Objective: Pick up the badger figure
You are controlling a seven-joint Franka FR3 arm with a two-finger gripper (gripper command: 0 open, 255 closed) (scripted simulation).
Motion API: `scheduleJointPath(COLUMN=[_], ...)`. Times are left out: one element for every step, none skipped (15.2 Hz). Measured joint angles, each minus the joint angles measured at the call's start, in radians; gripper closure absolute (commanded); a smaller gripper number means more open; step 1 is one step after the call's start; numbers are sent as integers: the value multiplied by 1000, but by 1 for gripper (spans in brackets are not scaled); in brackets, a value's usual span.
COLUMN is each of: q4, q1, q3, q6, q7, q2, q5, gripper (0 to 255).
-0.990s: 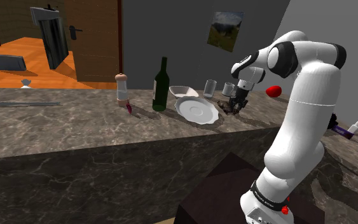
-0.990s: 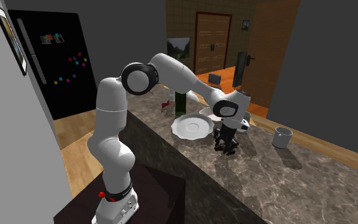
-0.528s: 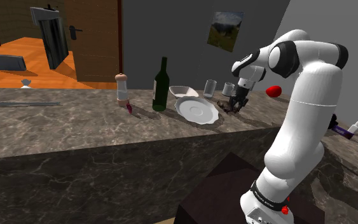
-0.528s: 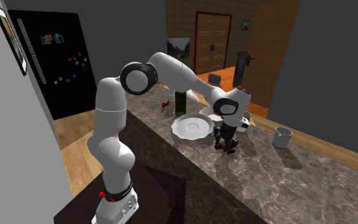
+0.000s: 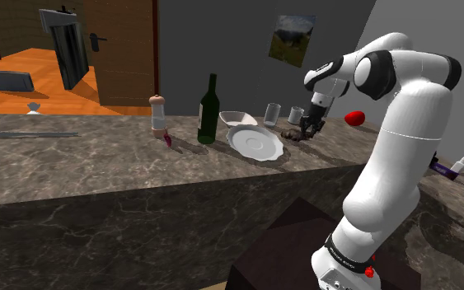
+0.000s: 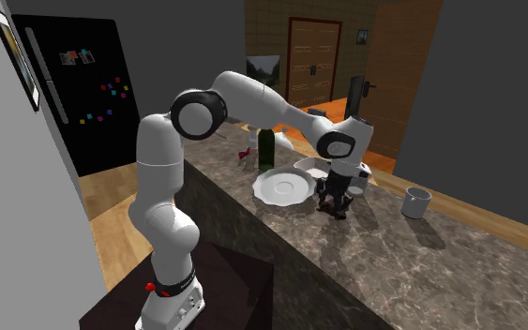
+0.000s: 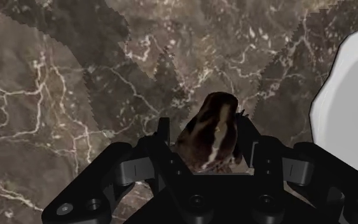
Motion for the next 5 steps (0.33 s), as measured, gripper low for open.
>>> scheduleJointPath(q4=[7, 19, 25, 34, 39], q1=[1, 0, 1, 2, 3], q3=[-1, -2, -3, -3, -3], q6=[-12, -25, -36, -48, -56], q7=[3, 5, 8, 13, 15], q2=[-6, -8, -14, -18, -23], q5=[-4, -7, -11, -14, -17], gripper=[255, 255, 255, 255, 255])
